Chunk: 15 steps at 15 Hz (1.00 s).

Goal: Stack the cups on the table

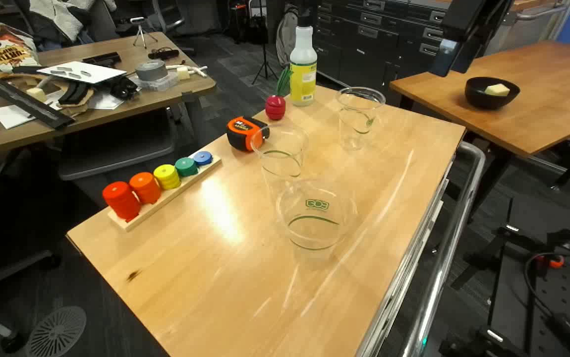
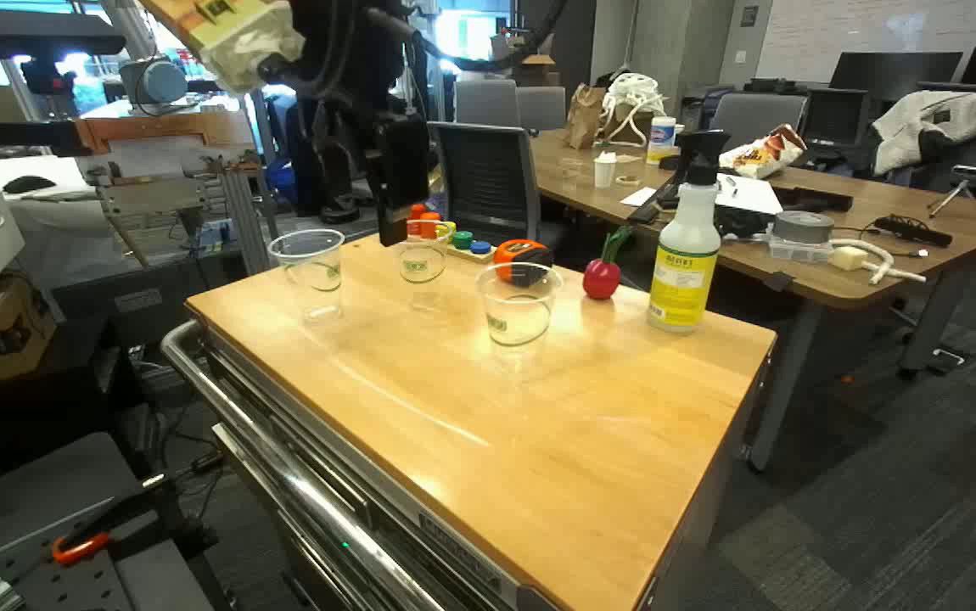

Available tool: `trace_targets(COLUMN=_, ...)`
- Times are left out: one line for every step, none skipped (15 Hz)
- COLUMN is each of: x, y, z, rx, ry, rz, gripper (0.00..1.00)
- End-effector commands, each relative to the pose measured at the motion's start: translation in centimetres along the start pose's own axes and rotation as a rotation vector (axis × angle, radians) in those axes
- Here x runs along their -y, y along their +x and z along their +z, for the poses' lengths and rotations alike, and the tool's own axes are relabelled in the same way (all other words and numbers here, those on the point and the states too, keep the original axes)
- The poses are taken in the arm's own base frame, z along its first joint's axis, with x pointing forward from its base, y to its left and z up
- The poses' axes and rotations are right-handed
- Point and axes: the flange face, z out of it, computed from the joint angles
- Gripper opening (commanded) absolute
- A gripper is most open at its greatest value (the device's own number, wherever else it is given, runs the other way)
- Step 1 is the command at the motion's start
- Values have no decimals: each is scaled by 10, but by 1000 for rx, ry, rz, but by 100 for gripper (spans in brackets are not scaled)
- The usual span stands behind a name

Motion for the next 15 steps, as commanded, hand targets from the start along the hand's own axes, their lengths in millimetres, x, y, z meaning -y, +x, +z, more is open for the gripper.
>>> trace_targets(x=0, y=1, z=-1, rx=-1, ry=0, rz=0, gripper=100)
trace_targets(x=0, y=1, z=-2, rx=-3, ry=0, rz=-1, gripper=100)
trace_targets(x=0, y=1, z=-3, rx=-4, ry=0, rz=-1, gripper=100)
trace_targets(x=0, y=1, z=-3, rx=-5, ry=0, rz=-1, gripper=100)
trace_targets(x=0, y=1, z=-3, rx=-5, ry=0, rz=-1, gripper=100)
trace_targets(x=0, y=1, z=-3, rx=-5, ry=0, rz=-1, gripper=100)
trace_targets(x=0, y=1, z=-3, rx=-5, ry=0, rz=-1, gripper=100)
trace_targets(x=0, y=1, z=-3, rx=-5, ry=0, rz=-1, gripper=100)
trace_targets(x=-2, y=5, z=-4, rx=-6, ry=-10, rz=6, gripper=100)
trace_targets(x=-7, y=10, z=-6, rx=0, ry=-16, rz=9, gripper=100)
trace_targets(x=-13, y=16, z=-9, rx=-1, ry=-24, rz=16, gripper=100)
trace_targets(x=-20, y=24, z=-13, rx=4, ry=-33, rz=24, gripper=100)
trace_targets(x=-28, y=31, z=-16, rx=6, ry=-45, rz=40, gripper=100)
trace_targets(x=-37, y=40, z=-20, rx=2, ry=-57, rz=53, gripper=100)
trace_targets(x=-45, y=48, z=-22, rx=7, ry=-59, rz=59, gripper=100)
